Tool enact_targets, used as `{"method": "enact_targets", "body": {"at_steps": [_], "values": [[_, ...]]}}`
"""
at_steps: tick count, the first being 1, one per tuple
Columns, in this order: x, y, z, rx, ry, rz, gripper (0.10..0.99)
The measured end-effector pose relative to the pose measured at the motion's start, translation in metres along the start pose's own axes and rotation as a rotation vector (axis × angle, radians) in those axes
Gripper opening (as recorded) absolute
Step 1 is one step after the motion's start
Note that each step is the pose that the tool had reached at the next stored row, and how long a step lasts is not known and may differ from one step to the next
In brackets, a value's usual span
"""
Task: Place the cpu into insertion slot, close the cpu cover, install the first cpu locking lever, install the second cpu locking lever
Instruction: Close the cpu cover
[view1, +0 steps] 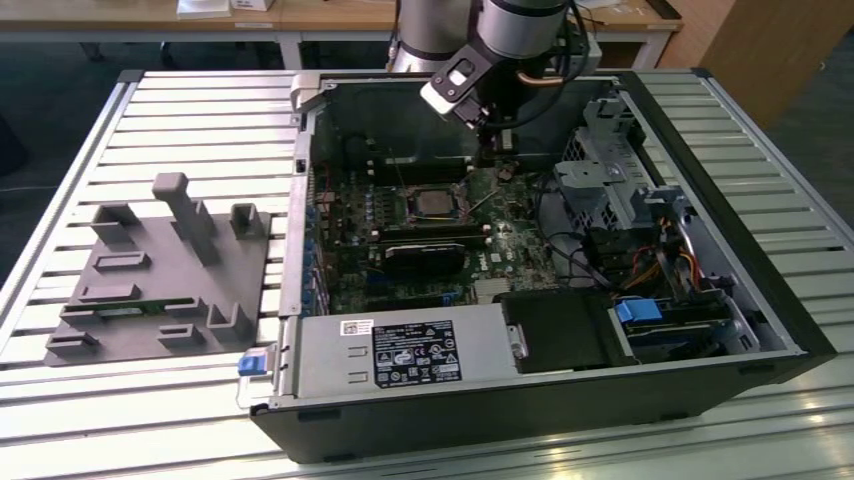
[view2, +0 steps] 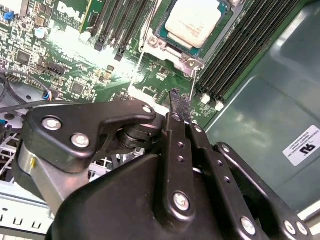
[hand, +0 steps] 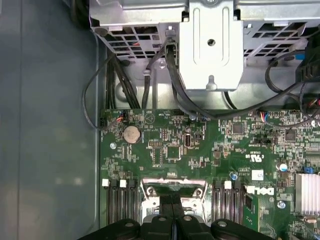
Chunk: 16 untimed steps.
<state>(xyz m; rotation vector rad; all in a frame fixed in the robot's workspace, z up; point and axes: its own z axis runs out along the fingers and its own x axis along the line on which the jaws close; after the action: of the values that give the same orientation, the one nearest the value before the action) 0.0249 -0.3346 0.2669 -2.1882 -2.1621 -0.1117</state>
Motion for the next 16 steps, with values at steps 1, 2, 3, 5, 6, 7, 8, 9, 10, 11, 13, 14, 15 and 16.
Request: {"method": "enact_targets", "body": {"at_steps": [1, 2, 3, 5, 6, 7, 8, 9, 10, 11, 13, 14, 15, 16], "values": [[0.0, 0.0007, 0.0001, 0.0, 0.0001, 0.0, 0.106], [0.0, 0.0013, 0.0001, 0.0, 0.0, 0.0, 0.106], [0.0, 0.002, 0.0002, 0.0, 0.0, 0.0, 0.106], [0.0, 0.0034, 0.0003, 0.0, 0.0001, 0.0, 0.106], [0.0, 0.004, 0.0004, 0.0, -0.0001, 0.0, 0.106], [0.0, 0.0049, 0.0006, 0.0, 0.0, 0.0, 0.106], [0.0, 0.0059, 0.0008, 0.0, 0.0, 0.0, 0.106], [0.0, 0.0069, 0.0011, 0.0, 0.0, 0.0, 0.106], [0.0001, 0.008, 0.0015, 0.0, 0.0002, 0.0, 0.106], [0.0001, 0.009, 0.002, 0.0, 0.0001, 0.0, 0.106], [0.0003, 0.011, 0.0032, 0.0, 0.0001, 0.0, 0.106], [0.0003, 0.0117, 0.0037, 0.0, 0.0001, 0.0, 0.106], [0.0003, 0.0124, 0.004, 0.0, 0.0, 0.0, 0.106], [0.0002, 0.0128, 0.0043, 0.0, 0.0, 0.0, 0.106]]}}
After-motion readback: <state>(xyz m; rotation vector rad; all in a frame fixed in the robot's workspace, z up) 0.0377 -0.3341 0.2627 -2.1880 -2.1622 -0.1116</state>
